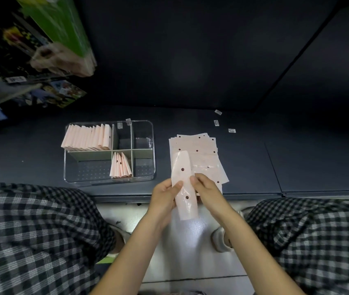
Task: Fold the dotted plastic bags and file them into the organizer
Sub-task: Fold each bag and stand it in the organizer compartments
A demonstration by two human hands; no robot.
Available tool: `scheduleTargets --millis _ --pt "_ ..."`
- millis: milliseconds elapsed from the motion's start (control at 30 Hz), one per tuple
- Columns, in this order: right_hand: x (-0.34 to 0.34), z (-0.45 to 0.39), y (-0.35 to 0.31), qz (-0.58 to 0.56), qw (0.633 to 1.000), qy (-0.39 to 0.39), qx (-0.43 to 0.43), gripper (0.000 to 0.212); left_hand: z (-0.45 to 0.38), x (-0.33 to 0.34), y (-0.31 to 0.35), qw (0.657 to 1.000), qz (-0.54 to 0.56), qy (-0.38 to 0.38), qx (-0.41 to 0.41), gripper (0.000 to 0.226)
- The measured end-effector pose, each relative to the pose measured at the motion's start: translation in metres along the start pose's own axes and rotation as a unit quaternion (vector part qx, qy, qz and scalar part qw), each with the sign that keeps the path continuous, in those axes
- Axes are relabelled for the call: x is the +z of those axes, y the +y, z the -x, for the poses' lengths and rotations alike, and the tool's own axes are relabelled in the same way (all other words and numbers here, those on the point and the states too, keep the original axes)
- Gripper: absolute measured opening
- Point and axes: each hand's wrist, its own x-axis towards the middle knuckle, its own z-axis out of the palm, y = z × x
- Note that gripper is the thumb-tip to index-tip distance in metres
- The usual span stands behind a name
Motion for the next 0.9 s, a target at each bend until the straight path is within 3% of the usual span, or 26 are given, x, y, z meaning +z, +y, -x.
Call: scheduleTargets --millis 267,433,667,900 --pt "0.004 0.008 -0.010 0.091 0.994 -0.029 -0.049 0.026 0.004 0.003 0.001 0.998 -0.017 -0.057 -0.015 0.025" --pt "-0.007 0.008 -0.012 0.025 0.999 -0.003 -0.024 0.025 0.004 0.000 0.010 0.993 -0.105 -0.055 0.020 0.018" --pt "-0.025 0.006 -0.013 -0.050 0.998 -0.017 -0.030 0.015 0.003 -0.004 0.026 0.993 -0.105 -0.008 0.052 0.013" --pt "-0.030 0.012 -0.021 -0.082 0.992 -0.023 -0.088 0.040 0.004 -0.003 0.036 0.995 -0.076 -0.037 0.052 0.030"
